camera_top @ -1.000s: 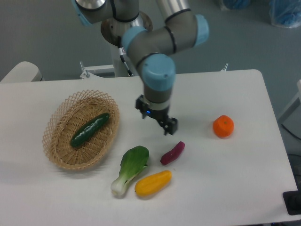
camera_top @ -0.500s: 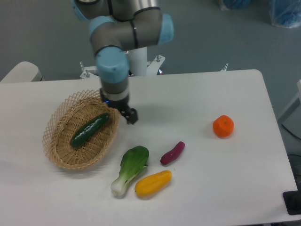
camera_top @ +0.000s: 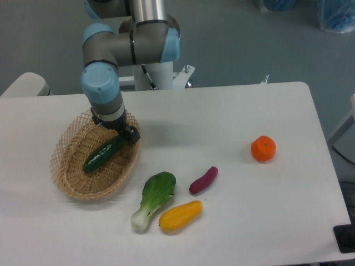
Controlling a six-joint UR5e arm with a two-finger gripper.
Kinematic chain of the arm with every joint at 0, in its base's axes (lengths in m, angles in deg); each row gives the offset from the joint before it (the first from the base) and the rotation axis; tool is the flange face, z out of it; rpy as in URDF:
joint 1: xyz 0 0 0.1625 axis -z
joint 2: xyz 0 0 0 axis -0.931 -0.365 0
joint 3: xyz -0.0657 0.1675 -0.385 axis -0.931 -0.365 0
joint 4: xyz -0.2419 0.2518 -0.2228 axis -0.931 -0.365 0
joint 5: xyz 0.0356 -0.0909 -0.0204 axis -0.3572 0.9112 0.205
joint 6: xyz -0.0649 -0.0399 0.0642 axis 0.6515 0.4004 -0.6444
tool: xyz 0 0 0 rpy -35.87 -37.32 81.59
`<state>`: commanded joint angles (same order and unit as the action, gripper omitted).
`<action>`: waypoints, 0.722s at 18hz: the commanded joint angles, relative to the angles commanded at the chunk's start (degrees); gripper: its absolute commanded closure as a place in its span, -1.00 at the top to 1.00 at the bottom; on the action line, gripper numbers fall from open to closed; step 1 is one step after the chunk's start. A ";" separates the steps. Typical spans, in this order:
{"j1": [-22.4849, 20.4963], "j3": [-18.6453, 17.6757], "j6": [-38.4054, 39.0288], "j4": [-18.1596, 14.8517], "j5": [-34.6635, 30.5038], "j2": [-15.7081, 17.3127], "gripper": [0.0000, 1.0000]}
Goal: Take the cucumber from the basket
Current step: 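Move the open gripper over the cucumber in the wicker basket, then lower the gripper onto the green cucumber and close on it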
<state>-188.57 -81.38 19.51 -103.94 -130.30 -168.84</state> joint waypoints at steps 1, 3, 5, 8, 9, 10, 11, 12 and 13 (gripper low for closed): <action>0.61 0.09 1.49 1.49 0.09 -0.53 1.00; 1.23 0.09 3.78 5.79 0.18 -1.93 1.00; 1.93 0.27 4.23 6.52 0.18 -2.29 1.00; 2.29 0.27 4.23 6.69 0.27 -2.81 1.00; 2.64 0.27 4.23 6.78 0.27 -2.99 1.00; 2.99 0.27 4.23 6.95 0.27 -3.52 1.00; 3.08 0.27 4.32 7.13 0.27 -3.61 1.00; 3.34 0.27 4.40 7.22 0.27 -3.70 1.00; 3.34 0.18 4.67 7.31 0.27 -3.70 1.00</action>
<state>-185.22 -81.20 24.17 -96.63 -130.04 -172.53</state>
